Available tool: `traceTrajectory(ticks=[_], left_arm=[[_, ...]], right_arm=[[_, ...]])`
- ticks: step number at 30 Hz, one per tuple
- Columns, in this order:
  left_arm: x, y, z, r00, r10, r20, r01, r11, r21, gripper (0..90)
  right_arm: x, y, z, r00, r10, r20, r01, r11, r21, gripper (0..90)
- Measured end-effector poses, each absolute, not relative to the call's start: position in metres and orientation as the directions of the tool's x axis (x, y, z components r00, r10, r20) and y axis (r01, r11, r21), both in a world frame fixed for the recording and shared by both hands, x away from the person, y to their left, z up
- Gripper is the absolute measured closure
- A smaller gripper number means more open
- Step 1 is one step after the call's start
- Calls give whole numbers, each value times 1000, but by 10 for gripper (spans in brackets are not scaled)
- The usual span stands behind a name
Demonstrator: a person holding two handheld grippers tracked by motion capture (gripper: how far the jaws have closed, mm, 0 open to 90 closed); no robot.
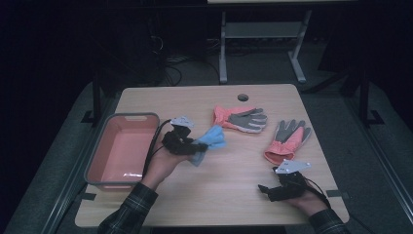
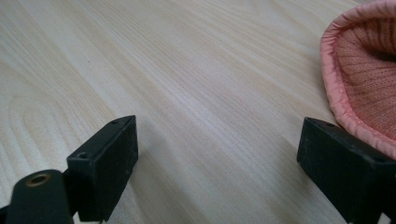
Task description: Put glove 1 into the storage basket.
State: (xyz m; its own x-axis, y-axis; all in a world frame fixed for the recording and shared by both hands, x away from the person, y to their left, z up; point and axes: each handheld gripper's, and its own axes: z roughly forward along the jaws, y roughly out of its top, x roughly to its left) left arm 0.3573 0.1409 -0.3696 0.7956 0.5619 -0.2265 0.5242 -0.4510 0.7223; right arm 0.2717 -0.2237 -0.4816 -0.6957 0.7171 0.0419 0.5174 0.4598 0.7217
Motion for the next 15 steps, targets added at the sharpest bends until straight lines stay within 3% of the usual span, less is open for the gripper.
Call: traceTrajectory(ticks=[15], left_arm=[[360,199,-354,730,655,-196,556,-402,728,752]], right_arm=[[272,-224,-482,-696,717,42,517,460,721,124]])
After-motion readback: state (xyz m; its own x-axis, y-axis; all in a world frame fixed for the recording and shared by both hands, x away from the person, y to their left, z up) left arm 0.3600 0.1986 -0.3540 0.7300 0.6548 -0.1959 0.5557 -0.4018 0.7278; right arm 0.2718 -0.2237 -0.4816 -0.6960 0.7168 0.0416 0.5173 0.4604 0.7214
